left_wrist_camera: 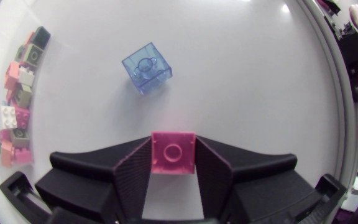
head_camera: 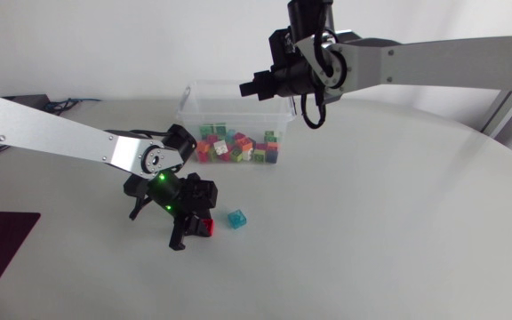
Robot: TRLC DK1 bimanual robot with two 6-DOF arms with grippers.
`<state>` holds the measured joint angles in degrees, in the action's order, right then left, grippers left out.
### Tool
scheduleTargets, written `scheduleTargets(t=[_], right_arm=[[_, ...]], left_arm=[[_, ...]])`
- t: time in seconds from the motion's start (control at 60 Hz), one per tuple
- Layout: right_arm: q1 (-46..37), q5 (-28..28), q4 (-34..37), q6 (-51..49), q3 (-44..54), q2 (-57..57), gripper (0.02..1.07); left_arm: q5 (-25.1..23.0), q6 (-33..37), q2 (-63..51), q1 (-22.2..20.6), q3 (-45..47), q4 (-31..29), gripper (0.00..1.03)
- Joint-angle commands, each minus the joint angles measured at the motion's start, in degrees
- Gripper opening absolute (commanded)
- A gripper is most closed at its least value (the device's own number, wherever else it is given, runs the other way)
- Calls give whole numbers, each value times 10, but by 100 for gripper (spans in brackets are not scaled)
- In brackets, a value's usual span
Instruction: Place the duplo bricks in the container
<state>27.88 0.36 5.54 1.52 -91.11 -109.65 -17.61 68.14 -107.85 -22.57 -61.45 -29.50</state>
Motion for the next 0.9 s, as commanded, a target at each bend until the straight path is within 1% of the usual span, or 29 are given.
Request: scheduleTargets(t=[0.0, 0.217, 0.333, 0.383, 0.417, 0.45, 0.483, 0.5, 0.517, 0.533, 0.55, 0.6, 0.633, 0.683, 0.75, 0.883], right_arm=[[-5, 4, -11, -8, -23, -27, 35], [-6, 10, -11, -12, -62, -69, 36], [-9, 10, -4, -16, -89, -95, 37], [-12, 10, 2, -16, -103, -108, 39], [-13, 10, 9, -16, -113, -116, 46], [-16, 10, 17, -16, -124, -126, 62], [-20, 10, 25, -16, -132, -132, 80], [-20, 10, 27, -16, -135, -134, 86], [-20, 10, 28, -16, -135, -134, 92], [-20, 10, 28, -16, -135, -134, 93], [-20, 10, 29, -16, -132, -131, 97], [-19, 10, 32, -16, -125, -123, 101], [-19, 10, 32, -16, -122, -119, 101], [-17, 10, 32, -16, -102, -97, 101], [-16, 10, 32, -19, -83, -74, 101], [-16, 10, 47, -23, -38, -22, 101]], left_arm=[[2, -6, 18, 6, -8, -7, 32], [-2, -12, 65, 21, -13, -20, 32], [-18, -28, 103, 38, -21, -21, 32], [-26, -31, 119, 43, -25, -23, 32], [-34, -41, 128, 46, -30, -23, 32], [-45, -48, 137, 53, -36, -24, 32], [-54, -56, 146, 60, -43, -23, 32], [-55, -57, 147, 61, -44, -23, 32], [-61, -64, 149, 64, -51, -23, 32], [-63, -65, 150, 65, -52, -23, 32], [-74, -76, 151, 71, -60, -23, 32], [-89, -86, 153, 78, -71, -21, 32], [-95, -95, 153, 83, -80, -21, 32], [-116, -114, 153, 95, -95, -14, 32], [-126, -134, 153, 102, -102, 1, 32], [-132, -207, 151, 114, -110, 78, 33]])
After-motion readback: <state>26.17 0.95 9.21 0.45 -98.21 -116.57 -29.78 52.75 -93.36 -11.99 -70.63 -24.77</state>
